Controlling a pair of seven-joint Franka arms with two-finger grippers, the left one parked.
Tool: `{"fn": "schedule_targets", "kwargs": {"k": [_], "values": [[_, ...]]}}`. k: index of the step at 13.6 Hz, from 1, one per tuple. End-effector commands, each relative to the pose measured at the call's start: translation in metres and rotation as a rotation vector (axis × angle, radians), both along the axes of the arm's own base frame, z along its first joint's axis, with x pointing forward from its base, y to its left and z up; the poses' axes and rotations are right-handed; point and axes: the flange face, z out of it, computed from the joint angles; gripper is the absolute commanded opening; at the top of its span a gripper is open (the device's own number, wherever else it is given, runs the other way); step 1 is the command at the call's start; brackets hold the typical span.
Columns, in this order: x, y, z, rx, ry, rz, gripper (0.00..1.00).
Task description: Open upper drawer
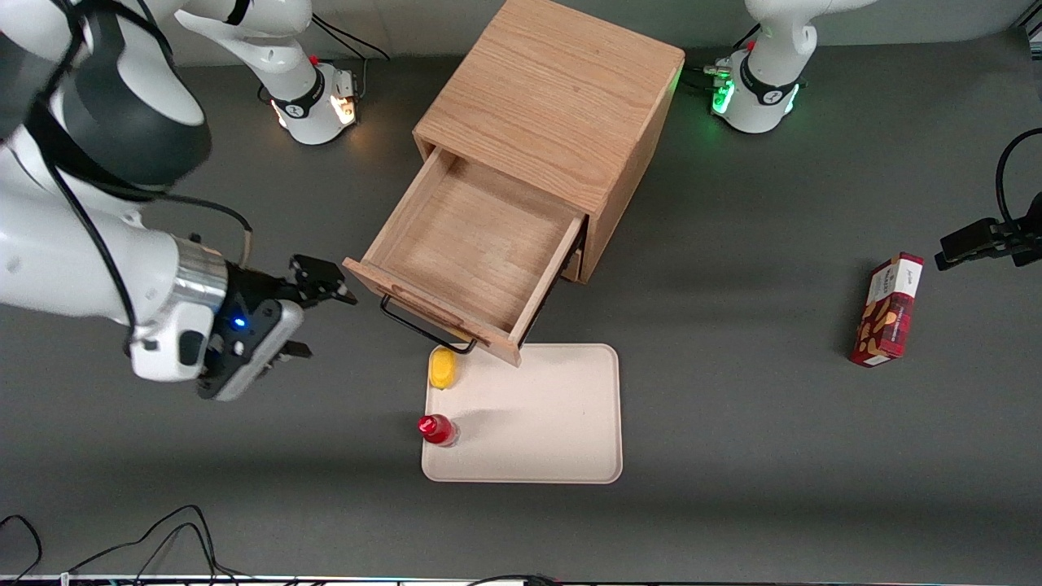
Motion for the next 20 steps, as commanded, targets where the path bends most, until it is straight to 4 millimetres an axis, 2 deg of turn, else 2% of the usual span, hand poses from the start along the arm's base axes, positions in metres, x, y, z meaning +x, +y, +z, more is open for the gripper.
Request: {"fn": "schedule_targets", "kwargs": {"k": [1,3,5,6,7,9,11,12,14,16,20], "values": [[-0.05,-0.018,0.044,-0.167,0.063,-0.222,1.0],[-0.076,-0.057,0.079,-0.287,0.056,-0.291,1.0],[-0.093,-0.118,0.079,-0.376,0.217,-0.316,1.0],[-0.109,-0.139,0.083,-0.405,0.274,-0.275,1.0],[-0.118,-0.156,0.081,-0.413,0.309,-0.305,1.0],[-0.14,-0.163,0.082,-0.411,0.312,-0.438,1.0],[-0.165,-0.157,0.064,-0.417,0.28,-0.532,1.0],[-0.177,-0.157,0.047,-0.415,0.271,-0.54,1.0],[-0.198,-0.164,0.031,-0.401,0.223,-0.571,1.0],[-0.198,-0.173,0.027,-0.394,0.222,-0.59,1.0],[-0.183,-0.21,0.026,-0.369,0.233,-0.656,1.0]]}}
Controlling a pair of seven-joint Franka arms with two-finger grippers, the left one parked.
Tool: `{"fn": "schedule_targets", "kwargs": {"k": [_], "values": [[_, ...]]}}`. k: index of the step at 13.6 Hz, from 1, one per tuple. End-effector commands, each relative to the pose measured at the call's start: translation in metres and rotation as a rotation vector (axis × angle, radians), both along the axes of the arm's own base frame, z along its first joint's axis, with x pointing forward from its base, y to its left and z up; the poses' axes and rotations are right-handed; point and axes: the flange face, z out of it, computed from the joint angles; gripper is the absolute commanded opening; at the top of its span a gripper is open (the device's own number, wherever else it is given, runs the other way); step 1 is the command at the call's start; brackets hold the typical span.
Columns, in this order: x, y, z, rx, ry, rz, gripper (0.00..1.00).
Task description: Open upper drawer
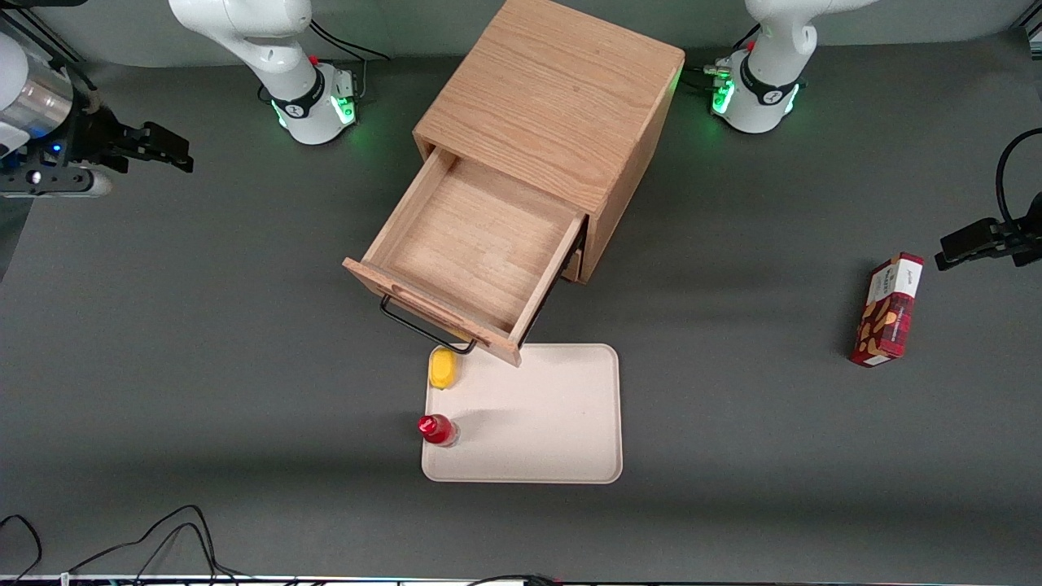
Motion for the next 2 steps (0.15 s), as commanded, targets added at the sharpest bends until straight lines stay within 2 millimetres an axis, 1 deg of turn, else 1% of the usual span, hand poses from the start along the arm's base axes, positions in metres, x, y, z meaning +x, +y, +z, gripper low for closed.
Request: {"fn": "schedule_targets", "kwargs": {"k": [1,2], "values": [[0.0066,-0.0139,0.0003,0.026,-0.017,-0.047,1.0],[0.0075,-0.0126,-0.0012,0.026,-0.014,-0.042,1.0]]}}
